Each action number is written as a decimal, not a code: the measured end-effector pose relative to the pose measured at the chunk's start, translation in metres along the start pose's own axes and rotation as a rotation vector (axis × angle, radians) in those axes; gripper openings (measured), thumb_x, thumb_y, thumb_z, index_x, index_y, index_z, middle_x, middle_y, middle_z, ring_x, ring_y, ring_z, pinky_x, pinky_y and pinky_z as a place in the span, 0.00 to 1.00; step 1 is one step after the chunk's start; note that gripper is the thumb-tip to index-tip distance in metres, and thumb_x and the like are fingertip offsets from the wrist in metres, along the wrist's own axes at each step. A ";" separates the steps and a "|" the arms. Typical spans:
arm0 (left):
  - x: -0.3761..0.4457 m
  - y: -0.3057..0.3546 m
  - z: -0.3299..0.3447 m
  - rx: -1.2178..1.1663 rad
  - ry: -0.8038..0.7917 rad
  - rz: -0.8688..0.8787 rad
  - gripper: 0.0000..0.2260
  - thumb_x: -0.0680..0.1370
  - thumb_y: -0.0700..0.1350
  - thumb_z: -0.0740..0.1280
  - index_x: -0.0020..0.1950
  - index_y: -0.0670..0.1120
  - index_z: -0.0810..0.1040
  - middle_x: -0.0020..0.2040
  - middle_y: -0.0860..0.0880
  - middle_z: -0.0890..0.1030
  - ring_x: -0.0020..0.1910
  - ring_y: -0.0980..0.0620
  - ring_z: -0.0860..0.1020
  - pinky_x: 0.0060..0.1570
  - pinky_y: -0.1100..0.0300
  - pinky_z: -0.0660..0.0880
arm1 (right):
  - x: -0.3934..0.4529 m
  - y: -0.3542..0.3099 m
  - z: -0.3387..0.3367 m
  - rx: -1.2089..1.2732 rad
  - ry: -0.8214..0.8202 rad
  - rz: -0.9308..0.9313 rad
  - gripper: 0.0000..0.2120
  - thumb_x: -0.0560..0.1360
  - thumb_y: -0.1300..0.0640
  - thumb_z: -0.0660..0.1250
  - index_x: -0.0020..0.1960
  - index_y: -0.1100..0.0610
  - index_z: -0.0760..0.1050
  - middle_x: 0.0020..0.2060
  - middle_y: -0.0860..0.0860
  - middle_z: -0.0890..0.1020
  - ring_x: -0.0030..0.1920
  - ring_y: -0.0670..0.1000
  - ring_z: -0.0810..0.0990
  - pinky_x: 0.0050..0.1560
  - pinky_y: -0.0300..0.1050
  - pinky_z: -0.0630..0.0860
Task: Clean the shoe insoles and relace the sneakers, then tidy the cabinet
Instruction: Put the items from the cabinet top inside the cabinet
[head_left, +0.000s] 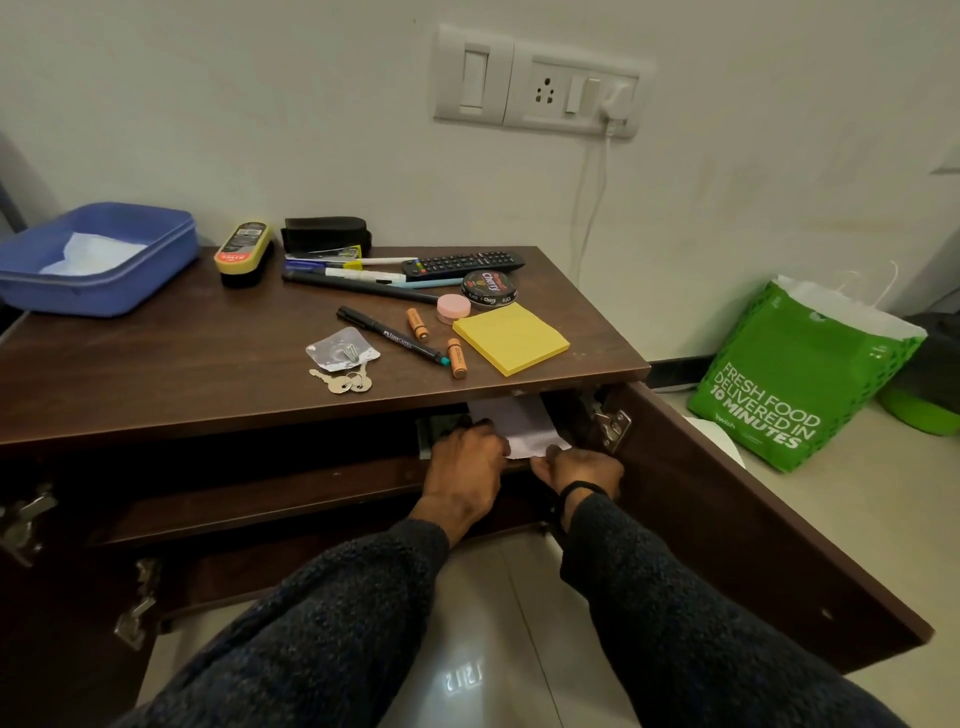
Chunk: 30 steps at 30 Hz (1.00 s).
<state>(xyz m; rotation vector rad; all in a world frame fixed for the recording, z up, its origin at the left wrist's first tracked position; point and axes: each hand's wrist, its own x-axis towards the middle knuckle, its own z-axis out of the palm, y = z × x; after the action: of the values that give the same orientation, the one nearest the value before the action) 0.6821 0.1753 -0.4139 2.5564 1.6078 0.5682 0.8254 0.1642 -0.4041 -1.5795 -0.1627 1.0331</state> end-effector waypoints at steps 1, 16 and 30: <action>-0.001 0.000 0.000 0.010 -0.024 0.014 0.06 0.80 0.48 0.67 0.52 0.51 0.83 0.54 0.49 0.79 0.52 0.46 0.78 0.50 0.50 0.77 | -0.001 0.001 0.000 -0.066 0.042 -0.032 0.04 0.76 0.68 0.70 0.50 0.69 0.78 0.33 0.57 0.84 0.28 0.49 0.83 0.25 0.35 0.77; -0.001 0.024 -0.063 -0.095 -0.080 0.089 0.10 0.78 0.41 0.65 0.58 0.46 0.79 0.55 0.45 0.81 0.54 0.43 0.80 0.53 0.50 0.79 | -0.037 -0.006 0.011 -0.804 0.108 -0.809 0.12 0.77 0.47 0.66 0.39 0.53 0.76 0.35 0.51 0.81 0.39 0.55 0.80 0.43 0.51 0.79; -0.014 0.001 -0.179 -0.099 0.283 0.172 0.14 0.75 0.63 0.66 0.56 0.59 0.76 0.48 0.59 0.77 0.47 0.59 0.73 0.48 0.62 0.73 | -0.073 -0.053 0.005 -0.561 0.011 -1.588 0.12 0.74 0.48 0.70 0.45 0.56 0.76 0.41 0.48 0.75 0.42 0.50 0.72 0.41 0.47 0.71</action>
<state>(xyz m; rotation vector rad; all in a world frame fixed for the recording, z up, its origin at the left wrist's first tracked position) 0.6161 0.1386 -0.2514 2.6511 1.3949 1.0395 0.8007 0.1401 -0.3209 -1.3095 -1.5018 -0.3256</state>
